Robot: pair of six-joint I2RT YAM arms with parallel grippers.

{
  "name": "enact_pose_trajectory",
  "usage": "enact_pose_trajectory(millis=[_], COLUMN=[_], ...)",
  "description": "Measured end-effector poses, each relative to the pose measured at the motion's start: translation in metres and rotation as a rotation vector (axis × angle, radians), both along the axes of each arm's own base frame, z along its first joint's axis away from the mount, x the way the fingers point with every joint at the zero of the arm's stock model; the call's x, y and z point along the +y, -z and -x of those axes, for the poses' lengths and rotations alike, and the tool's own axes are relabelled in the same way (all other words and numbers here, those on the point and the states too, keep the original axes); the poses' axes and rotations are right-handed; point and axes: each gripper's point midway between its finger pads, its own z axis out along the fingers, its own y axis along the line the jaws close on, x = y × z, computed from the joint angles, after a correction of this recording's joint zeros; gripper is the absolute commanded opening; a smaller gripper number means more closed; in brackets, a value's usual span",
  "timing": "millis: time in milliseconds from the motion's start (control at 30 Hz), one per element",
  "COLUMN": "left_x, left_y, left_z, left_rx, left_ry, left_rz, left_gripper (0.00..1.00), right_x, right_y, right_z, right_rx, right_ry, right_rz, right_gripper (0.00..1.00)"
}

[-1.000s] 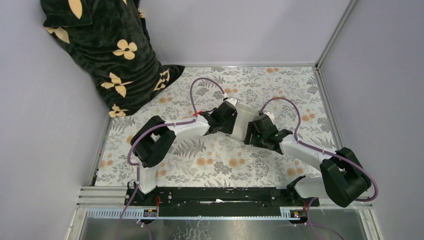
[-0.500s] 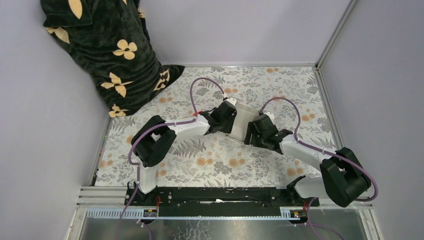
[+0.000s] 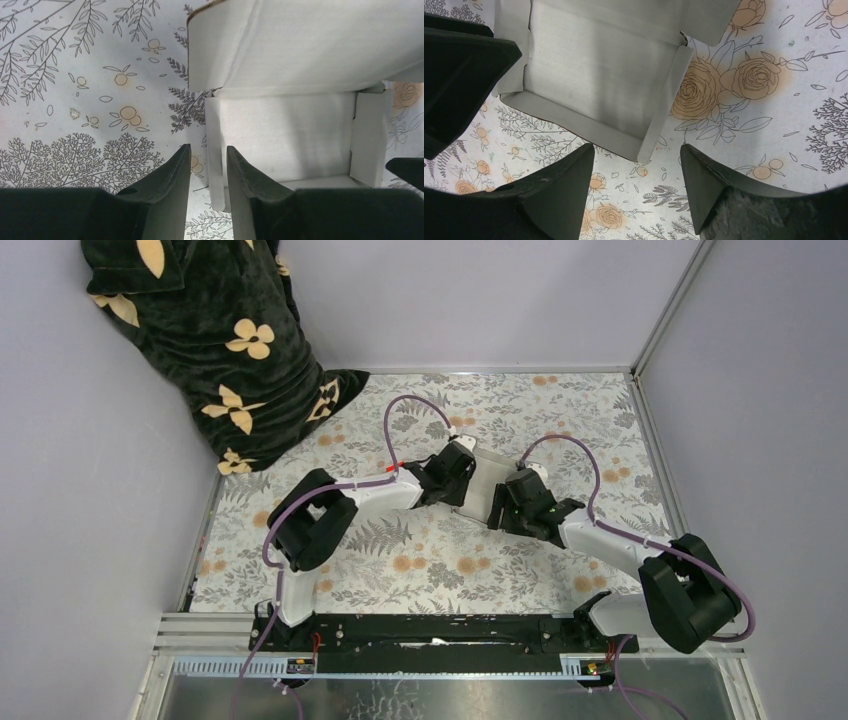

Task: Fold the paper box
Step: Fold the paper box at the center of the board.

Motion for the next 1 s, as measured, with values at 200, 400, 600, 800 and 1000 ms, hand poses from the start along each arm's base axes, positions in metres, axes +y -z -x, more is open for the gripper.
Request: enact_pose_trajectory(millis=[200, 400, 600, 800, 1000], left_x=[-0.0043, -0.0063, -0.0054, -0.0039, -0.0036], left_y=[-0.0066, -0.0083, -0.0063, -0.0036, 0.0000], left_z=[-0.0041, -0.0061, -0.0057, -0.0058, -0.0056], left_rx=[-0.012, -0.017, -0.013, -0.011, -0.006], left_ry=[0.000, 0.000, -0.001, -0.005, -0.005], left_rz=[0.013, 0.017, 0.011, 0.002, -0.004], left_gripper=[0.39, 0.34, 0.28, 0.28, 0.27], right_x=[0.0019, 0.0031, 0.0029, 0.0025, 0.0025], right_y=[0.0021, 0.0017, 0.0024, 0.0035, 0.0038], right_z=[0.0003, -0.0015, -0.0010, -0.0003, -0.0003], right_rx=[0.007, -0.001, 0.001, 0.003, 0.003], right_ry=[-0.006, -0.006, -0.006, -0.006, -0.006], right_rz=[-0.005, -0.010, -0.010, -0.009, -0.009], right_gripper=[0.71, 0.71, 0.71, 0.71, 0.71])
